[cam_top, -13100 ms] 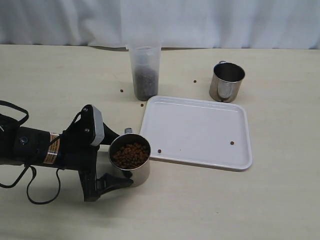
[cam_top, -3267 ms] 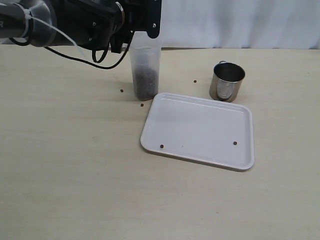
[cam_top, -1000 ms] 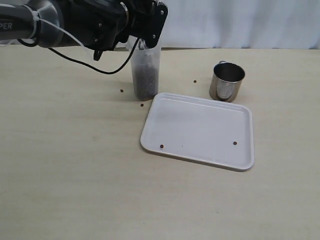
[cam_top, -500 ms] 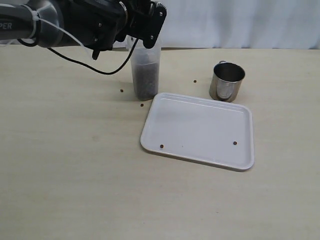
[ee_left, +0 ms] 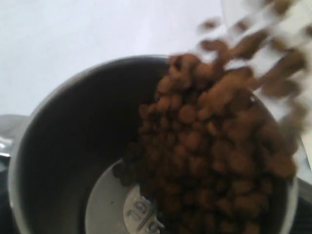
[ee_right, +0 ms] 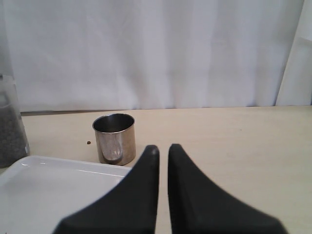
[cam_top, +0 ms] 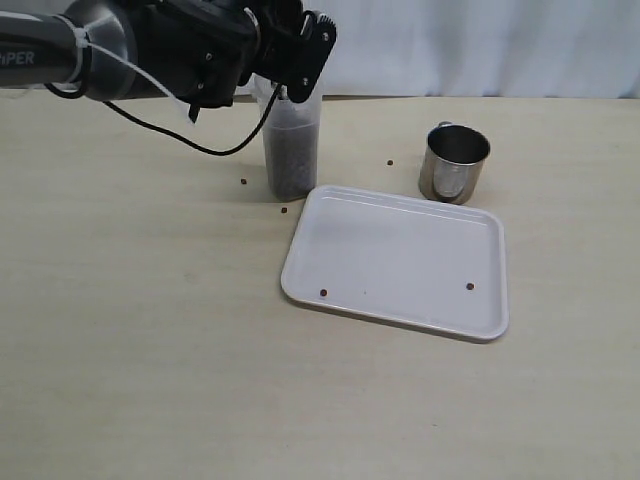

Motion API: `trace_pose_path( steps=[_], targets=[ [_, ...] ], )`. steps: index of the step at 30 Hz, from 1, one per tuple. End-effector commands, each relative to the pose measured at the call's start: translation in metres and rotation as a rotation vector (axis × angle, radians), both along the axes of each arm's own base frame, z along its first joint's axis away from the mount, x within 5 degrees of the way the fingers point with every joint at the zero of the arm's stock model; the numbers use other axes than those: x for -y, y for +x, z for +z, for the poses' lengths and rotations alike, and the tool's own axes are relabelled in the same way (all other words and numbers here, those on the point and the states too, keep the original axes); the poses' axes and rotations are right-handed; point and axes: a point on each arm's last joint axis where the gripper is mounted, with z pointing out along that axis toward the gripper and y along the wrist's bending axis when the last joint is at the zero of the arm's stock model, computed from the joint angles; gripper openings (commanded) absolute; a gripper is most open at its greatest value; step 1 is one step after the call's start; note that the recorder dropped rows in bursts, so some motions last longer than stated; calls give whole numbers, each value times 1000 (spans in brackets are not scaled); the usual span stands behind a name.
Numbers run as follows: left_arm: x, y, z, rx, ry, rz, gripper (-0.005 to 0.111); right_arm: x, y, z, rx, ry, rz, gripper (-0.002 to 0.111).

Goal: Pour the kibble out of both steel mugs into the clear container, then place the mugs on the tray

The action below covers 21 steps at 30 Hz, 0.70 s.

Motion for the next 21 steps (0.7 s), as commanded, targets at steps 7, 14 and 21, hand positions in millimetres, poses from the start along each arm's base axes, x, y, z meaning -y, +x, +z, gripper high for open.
trace_pose_path(
  steps=[7, 14, 21],
  targets=[
    [4, -4, 9, 48, 21, 34, 0, 0, 0, -2, -3, 0, 4, 5],
    [15, -11, 10, 60, 82, 11, 0, 0, 0, -2, -3, 0, 4, 5],
    [11, -12, 12, 83, 115, 62, 0, 0, 0, -2, -3, 0, 4, 5]
  ],
)
